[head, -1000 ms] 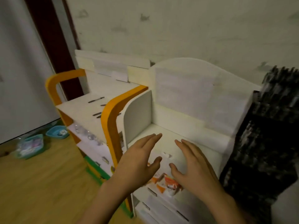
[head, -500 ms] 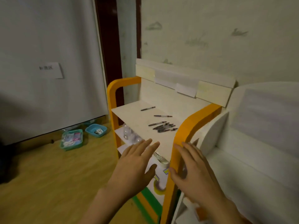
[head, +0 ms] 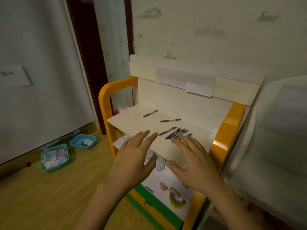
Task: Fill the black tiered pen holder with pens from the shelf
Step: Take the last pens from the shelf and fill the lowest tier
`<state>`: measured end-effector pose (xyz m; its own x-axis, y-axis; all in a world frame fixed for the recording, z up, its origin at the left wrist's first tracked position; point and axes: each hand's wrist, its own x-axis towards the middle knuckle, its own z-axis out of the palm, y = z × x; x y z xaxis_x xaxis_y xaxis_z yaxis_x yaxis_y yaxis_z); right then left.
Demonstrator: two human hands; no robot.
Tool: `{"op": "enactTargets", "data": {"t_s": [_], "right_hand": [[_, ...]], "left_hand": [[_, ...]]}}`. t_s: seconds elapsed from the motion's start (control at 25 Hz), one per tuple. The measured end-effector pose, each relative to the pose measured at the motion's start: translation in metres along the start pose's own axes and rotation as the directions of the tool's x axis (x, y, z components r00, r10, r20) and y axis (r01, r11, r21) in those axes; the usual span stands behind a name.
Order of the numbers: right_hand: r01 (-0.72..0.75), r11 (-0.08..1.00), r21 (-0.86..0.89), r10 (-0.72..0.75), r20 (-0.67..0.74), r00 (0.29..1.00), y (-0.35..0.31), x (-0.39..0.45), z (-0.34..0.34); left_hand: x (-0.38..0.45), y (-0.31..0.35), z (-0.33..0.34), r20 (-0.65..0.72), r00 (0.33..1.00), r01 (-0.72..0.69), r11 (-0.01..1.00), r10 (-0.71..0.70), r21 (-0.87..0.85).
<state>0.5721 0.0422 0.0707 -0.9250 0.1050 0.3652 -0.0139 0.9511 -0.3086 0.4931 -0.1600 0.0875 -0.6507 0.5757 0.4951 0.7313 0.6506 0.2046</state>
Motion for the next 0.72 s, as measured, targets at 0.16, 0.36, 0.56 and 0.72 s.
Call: {"op": "enactTargets", "data": {"t_s": [0.16,0.36,0.56,0.72], "right_hand": [[-0.089,0.995,-0.040,0.088,-0.021,0.996,0.024,0.046,0.032],[-0.225,0.974,-0.008,0.224,-0.052,0.973,0.066,0.100,0.070],[-0.359,0.933,-0.031,0.359,-0.018,0.933,0.103,0.144,0.100],[-0.425,0.902,-0.080,0.425,-0.018,0.905,0.117,0.159,0.112]], "left_hand": [[0.054,-0.030,0.037,0.047,0.998,-0.036,0.998,0.038,-0.045],[0.129,-0.059,0.094,0.136,0.988,-0.059,0.996,0.068,-0.070],[0.190,-0.084,0.154,0.211,0.969,-0.089,0.979,0.128,-0.184],[0.214,-0.101,0.200,0.282,0.950,-0.052,0.960,0.133,-0.276]]}}
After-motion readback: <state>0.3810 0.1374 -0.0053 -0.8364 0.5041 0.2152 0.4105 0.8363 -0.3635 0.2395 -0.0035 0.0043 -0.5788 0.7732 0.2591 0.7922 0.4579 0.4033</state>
